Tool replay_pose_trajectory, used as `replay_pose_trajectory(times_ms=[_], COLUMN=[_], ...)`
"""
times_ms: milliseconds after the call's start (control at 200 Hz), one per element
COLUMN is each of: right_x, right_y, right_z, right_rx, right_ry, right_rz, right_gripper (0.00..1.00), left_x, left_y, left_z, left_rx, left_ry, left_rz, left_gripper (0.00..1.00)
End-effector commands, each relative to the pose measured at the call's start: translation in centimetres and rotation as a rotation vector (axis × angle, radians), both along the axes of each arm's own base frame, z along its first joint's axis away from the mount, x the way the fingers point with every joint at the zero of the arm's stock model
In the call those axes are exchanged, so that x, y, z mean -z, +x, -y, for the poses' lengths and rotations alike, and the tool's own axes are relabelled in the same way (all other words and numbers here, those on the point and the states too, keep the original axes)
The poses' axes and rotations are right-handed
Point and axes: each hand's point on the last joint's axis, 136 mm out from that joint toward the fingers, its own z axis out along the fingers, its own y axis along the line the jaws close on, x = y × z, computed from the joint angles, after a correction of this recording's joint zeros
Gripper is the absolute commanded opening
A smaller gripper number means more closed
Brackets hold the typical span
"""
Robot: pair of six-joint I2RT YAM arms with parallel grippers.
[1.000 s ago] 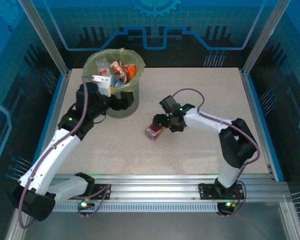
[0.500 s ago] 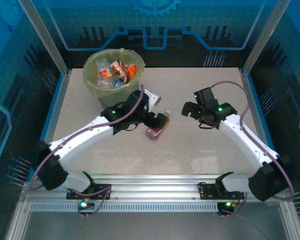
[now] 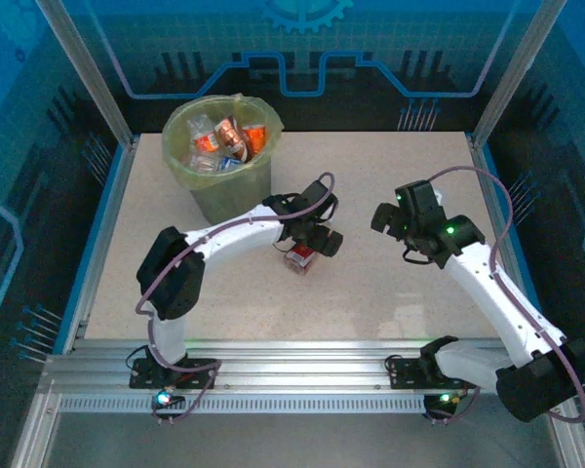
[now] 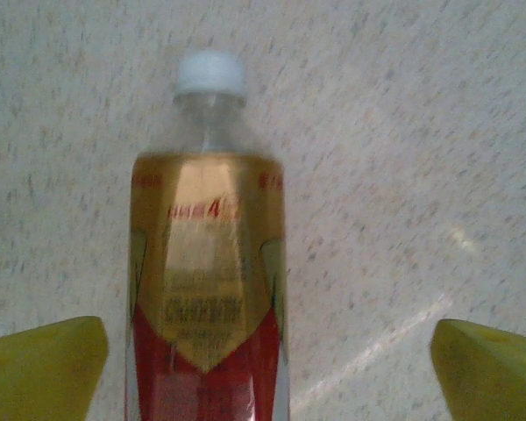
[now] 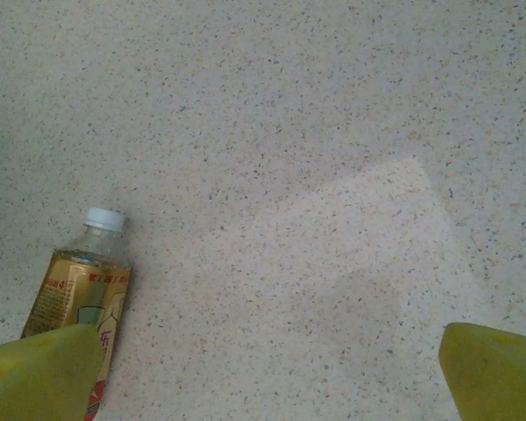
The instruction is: Put the plastic bottles in the bin
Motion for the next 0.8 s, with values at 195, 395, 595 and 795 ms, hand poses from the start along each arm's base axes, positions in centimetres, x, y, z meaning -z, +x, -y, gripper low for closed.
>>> replay_pose_trajectory(times_ms=[195, 395, 595, 795], right_x=[0.2, 0.4, 0.3, -0.1], right_y=[0.1, 0.4, 0.5, 0.5], right_z=[0.9, 0.8, 0.8, 0.9], right_rx=[0.037, 0.038, 0.038, 0.044], right_ry=[-0.023, -0.021, -0.021, -0.019], right_rz=[0.018, 0.023, 0.027, 0.042], right_gripper=[1.0, 1.0, 1.0, 1.0], left_x=[3.9, 6.2, 7.0, 4.3], left_y=[1.2, 1.1, 1.0, 1.2], left_z=[-1.2, -1.9, -2.3, -1.8], left_rx=[-0.019, -0.027, -0.034, -0.023], left_ry=[0.126, 0.148, 0.139, 0.072], left_rz=[-0.081, -0.122, -0.127, -0.078], left_gripper=[0.96, 0.84, 0.66, 0.51])
